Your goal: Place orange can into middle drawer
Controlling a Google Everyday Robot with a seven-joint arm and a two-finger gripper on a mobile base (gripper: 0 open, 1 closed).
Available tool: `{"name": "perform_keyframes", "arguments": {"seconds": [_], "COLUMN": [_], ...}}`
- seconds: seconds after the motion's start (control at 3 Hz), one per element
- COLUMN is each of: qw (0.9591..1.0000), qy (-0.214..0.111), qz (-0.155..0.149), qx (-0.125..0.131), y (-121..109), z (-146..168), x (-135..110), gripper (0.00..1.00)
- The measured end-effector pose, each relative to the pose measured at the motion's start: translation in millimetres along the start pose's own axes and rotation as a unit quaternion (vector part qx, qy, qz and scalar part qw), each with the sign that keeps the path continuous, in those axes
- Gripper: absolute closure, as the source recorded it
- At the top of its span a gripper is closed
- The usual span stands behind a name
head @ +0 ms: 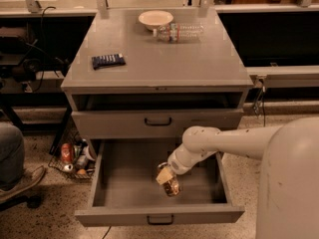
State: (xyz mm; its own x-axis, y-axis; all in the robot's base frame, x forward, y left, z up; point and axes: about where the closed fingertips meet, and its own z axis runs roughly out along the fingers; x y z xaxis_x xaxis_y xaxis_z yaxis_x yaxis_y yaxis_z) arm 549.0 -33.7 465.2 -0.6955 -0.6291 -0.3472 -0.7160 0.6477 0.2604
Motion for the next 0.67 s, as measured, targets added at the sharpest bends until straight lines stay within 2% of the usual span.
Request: {"name": "perform_keyframes", "arguments": {"seconds": [0.33, 0.67], "qw": [0.9997, 0.9991], "qy": [-0.008, -0.016], "qz": [-0.001, -0.002], "qx": [-0.023, -0.039], "y": [3, 6], "z": [23, 38], "x": [-10, -18], "gripper": [0.85, 0.62]}}
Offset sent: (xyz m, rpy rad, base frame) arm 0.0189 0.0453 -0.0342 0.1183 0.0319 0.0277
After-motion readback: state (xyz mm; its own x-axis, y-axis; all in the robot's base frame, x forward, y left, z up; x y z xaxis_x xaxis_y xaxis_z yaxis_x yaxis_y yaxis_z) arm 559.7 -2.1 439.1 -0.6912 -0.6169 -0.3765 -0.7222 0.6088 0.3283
